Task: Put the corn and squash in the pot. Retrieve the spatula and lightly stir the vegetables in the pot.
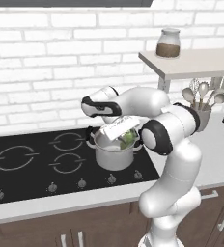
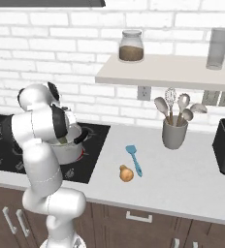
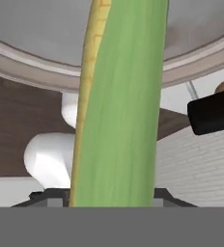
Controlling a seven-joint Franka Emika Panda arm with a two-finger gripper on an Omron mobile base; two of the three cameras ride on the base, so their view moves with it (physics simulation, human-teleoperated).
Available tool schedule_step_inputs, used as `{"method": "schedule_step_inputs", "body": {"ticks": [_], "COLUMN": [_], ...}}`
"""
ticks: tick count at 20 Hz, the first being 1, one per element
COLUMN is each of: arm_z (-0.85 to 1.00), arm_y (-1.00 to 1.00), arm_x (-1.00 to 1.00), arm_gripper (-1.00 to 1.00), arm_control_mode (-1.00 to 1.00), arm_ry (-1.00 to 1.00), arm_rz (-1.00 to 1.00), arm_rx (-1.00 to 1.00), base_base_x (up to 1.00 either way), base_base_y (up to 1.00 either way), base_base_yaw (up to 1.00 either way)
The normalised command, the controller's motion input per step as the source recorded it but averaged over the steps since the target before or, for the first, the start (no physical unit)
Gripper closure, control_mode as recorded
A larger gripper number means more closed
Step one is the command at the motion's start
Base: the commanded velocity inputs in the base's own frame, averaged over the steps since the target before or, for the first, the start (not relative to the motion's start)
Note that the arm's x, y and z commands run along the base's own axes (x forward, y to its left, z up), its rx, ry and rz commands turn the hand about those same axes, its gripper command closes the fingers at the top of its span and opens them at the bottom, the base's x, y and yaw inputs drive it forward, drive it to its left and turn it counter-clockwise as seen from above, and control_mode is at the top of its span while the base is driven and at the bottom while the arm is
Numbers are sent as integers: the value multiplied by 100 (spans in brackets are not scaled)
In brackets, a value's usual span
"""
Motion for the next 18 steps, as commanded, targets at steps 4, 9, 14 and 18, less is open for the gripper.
{"method": "schedule_step_inputs", "body": {"ticks": [4,9,14,18], "arm_z": [4,63,46,4], "arm_y": [0,-25,-79,-100], "arm_x": [1,-36,-98,-100], "arm_gripper": [-100,-100,-100,-100], "arm_control_mode": [-100,-100,-100,-100], "arm_ry": [-7,-20,-29,-28], "arm_rz": [7,7,12,13], "arm_rx": [0,0,8,25], "base_base_x": [0,0,0,0], "base_base_y": [0,0,0,0], "base_base_yaw": [0,0,0,0]}}
